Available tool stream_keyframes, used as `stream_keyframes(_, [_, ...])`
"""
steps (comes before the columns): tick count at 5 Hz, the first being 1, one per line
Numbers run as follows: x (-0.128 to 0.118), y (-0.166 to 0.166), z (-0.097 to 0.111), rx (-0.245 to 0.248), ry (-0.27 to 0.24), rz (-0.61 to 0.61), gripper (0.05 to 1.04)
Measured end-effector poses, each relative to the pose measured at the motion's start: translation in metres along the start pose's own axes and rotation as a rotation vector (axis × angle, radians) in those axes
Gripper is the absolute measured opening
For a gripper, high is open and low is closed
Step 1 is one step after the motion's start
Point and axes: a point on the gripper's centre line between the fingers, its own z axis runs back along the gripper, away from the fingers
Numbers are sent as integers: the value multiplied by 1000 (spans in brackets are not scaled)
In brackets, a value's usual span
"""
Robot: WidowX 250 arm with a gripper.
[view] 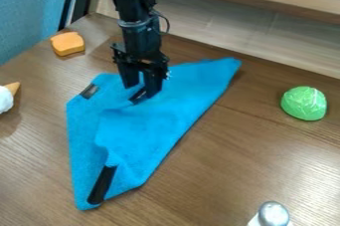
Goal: Fold the cloth from right to left to cover the purple figure
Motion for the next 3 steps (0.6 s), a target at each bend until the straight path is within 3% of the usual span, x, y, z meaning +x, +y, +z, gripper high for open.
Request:
stream_keyframes(1, [-2,-14,19,3,-52,40,1003])
stream_keyframes(3, [0,-50,43,-30,-105,51,999])
